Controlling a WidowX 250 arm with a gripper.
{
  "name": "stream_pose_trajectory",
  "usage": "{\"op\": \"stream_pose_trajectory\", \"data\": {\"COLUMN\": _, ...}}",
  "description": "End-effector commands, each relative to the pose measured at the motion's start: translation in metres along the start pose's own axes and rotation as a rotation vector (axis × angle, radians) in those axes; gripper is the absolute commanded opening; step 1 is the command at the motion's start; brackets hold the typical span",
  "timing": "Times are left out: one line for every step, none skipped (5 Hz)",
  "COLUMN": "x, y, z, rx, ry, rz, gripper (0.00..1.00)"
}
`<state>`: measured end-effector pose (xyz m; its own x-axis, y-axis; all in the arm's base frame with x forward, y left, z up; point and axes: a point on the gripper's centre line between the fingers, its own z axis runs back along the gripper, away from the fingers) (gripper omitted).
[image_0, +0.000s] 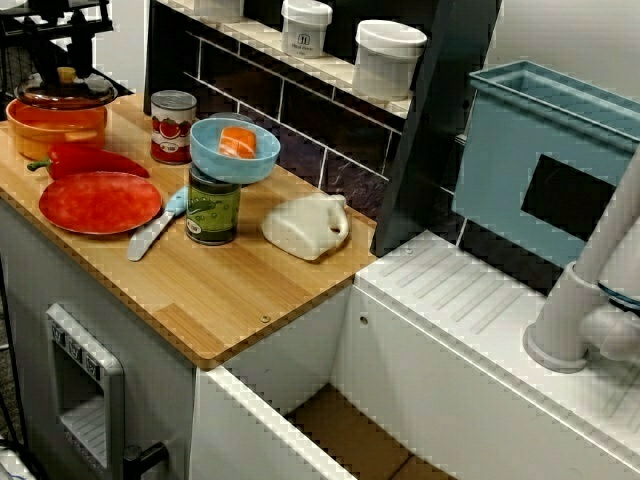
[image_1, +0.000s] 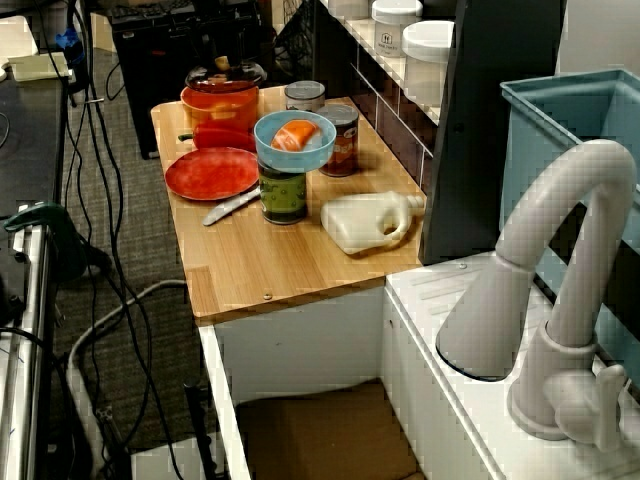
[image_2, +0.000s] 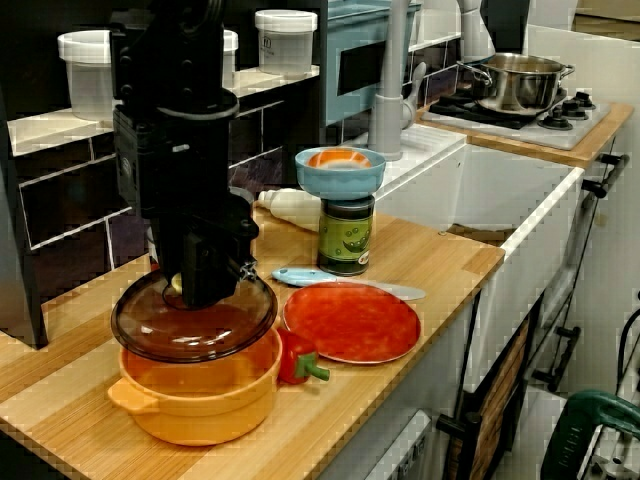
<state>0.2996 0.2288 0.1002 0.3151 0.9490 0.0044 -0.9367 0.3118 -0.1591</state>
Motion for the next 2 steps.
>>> {"op": "stream_pose_trajectory", "data": {"x": -0.0001, "y": -0.0086, "z": 0.023, "rx": -0.031, "ry": -0.037, "rz": -0.027, "gripper": 0.0}}
{"op": "stream_pose_trajectory", "data": {"x": -0.0062, "y": -0.0155, "z": 0.0279, "rx": -0.038, "ry": -0.029, "rz": -0.049, "gripper": 0.0}}
